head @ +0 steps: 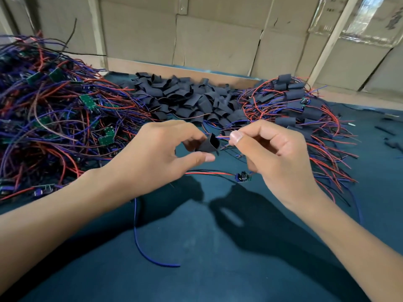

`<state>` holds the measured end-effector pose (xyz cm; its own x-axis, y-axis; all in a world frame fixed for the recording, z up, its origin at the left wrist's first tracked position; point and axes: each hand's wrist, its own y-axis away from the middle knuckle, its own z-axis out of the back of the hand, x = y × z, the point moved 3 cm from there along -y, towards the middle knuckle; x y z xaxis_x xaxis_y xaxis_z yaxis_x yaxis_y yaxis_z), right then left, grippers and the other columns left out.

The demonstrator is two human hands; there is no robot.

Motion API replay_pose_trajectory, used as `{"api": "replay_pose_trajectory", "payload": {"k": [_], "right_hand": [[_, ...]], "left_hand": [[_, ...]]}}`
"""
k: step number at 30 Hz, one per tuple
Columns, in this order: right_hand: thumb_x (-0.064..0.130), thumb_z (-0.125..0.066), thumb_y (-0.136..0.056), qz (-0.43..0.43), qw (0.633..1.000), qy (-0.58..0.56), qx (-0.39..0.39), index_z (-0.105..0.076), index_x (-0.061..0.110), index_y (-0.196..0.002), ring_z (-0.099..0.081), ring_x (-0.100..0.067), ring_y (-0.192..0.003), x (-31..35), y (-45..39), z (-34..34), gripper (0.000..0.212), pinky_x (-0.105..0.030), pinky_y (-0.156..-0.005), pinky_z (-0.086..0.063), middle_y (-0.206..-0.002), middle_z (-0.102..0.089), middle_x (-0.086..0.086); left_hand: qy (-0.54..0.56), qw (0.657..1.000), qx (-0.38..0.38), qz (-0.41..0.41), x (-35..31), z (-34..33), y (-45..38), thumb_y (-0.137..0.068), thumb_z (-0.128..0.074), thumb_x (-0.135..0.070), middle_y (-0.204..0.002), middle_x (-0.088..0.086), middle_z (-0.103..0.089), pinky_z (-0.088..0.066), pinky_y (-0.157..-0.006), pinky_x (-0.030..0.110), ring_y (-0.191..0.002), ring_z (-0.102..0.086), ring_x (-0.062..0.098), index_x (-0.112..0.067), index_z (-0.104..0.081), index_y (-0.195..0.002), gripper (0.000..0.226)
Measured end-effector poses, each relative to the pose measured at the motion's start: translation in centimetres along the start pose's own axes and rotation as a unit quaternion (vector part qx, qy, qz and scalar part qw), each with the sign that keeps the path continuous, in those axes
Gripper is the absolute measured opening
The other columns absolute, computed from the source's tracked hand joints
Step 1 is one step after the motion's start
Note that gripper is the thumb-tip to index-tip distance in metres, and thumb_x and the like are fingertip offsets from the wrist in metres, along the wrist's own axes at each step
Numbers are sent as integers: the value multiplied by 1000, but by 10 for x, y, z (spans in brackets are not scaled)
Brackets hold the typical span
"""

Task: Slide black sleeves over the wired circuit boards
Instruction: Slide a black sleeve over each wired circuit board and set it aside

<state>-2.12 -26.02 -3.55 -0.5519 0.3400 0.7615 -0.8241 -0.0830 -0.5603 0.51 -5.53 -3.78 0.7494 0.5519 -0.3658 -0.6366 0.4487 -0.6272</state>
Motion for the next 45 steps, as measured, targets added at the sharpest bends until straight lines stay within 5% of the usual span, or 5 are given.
{"api": "replay_pose_trajectory", "payload": {"k": [12,17,26,39,45], "right_hand": [[56,-69,-87,-64,988,104,95,-73,15,-74,-42,-11,-50,-12,2,-7,43,-24,-49,-33,-59,-62,-1],[29,-78,-88,-96,965,171,177,-75,23,-81,-66,-5,-75,-24,1,-3,10,-21,-78,-49,-77,-73,11],[28,-71,-87,-175,942,-278,63,-66,8,-74,-34,-20,-37,-19,-11,6,24,-36,-48,-48,-52,-35,-4],[49,-69,-88,-192,961,-165,107,-76,22,-81,-23,-13,-36,-9,-2,-15,29,-21,-45,-16,-59,-44,-5],[10,-68,-79,-254,898,-344,98,-64,5,-111,-47,-15,-57,-12,-8,-9,32,-25,-48,-37,-91,-67,-10]], "left_hand": [[-43,993,-76,-79,2,4,3,-92,-73,-16,-76,0,-64,-37,-70,13,-70,-48,9,-5,-74,-87,12],[-23,992,-121,-9,17,12,3,-90,-76,-20,-70,-7,-58,-39,-60,19,-63,-47,10,-9,-71,-80,16],[-94,995,-41,2,34,13,1,-92,-74,-26,-85,1,-68,-52,-74,36,-79,-60,21,-9,-72,-96,17],[-153,978,-48,-131,-3,9,-1,-98,-68,-31,-89,6,-69,-51,-73,48,-81,-62,31,-5,-72,-100,26],[-126,981,-106,-102,3,16,-1,-96,-67,-16,-85,7,-70,-54,-73,40,-77,-64,30,-3,-74,-95,14]]}}
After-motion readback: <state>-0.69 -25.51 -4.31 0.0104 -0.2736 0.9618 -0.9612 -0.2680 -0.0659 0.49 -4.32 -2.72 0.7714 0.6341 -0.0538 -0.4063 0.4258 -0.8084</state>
